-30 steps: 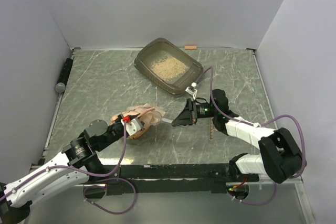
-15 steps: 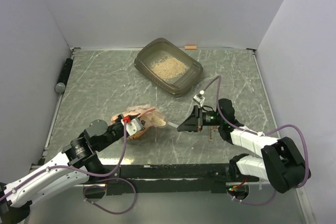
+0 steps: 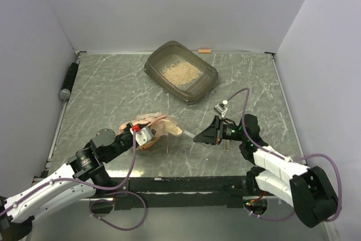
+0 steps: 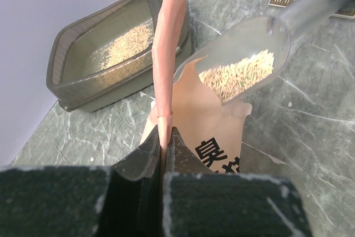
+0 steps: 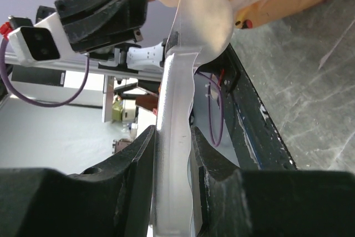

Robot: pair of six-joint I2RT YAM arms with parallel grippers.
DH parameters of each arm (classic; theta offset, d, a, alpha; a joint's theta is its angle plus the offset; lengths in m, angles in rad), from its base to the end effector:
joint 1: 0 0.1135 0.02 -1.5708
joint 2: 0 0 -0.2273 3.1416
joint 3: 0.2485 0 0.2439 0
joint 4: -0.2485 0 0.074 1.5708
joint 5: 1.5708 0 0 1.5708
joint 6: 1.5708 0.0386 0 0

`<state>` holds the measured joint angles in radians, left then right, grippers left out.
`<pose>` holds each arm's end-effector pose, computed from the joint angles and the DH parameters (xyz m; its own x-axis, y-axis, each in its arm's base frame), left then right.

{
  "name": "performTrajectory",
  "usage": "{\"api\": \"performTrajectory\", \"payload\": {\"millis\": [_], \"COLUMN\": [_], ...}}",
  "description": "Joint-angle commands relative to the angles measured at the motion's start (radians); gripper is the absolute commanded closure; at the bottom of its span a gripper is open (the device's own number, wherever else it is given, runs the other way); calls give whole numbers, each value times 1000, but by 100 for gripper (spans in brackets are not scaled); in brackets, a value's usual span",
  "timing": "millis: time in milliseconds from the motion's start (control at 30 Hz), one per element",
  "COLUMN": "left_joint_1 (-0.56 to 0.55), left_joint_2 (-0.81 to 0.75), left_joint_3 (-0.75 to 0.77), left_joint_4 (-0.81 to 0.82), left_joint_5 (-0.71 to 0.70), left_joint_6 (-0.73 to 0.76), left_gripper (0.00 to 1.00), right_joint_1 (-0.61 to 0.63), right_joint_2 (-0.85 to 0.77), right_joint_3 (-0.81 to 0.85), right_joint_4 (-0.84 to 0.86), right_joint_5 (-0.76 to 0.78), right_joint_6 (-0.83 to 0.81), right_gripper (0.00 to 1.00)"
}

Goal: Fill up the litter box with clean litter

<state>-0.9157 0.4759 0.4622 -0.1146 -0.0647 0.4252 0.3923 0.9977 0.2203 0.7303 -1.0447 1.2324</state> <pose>0.1036 -0.1307 0.2600 0.2393 0.3642 -0.9001 0.7174 0.5583 0.4167 0.1726 0.1075 0.1770 -0.9485 0.1202 -0.2932 -0.2877 0.0614 0.9558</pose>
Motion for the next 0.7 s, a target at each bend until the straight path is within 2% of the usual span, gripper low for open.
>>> {"api": "performTrajectory", "payload": {"millis": [0, 300, 667], "left_joint_1": [-2, -3, -3], "left_joint_2": [3, -37, -59], "left_joint_3": [27, 18, 12], "left_joint_4": [101, 107, 135], "left_joint_5": [22, -18, -38], "left_joint_6": [-5, 0, 4], "left_gripper": [99, 99, 99], "right_joint_1": [-4, -4, -3], "right_joint_2": [-86, -162, -111], "right_joint_3": [-10, -15, 34], "right_joint_4": [-22, -88, -48], "right_joint_5": [49, 97, 215], "right_joint_6": [22, 32, 99], "right_gripper": [100, 100, 100]}}
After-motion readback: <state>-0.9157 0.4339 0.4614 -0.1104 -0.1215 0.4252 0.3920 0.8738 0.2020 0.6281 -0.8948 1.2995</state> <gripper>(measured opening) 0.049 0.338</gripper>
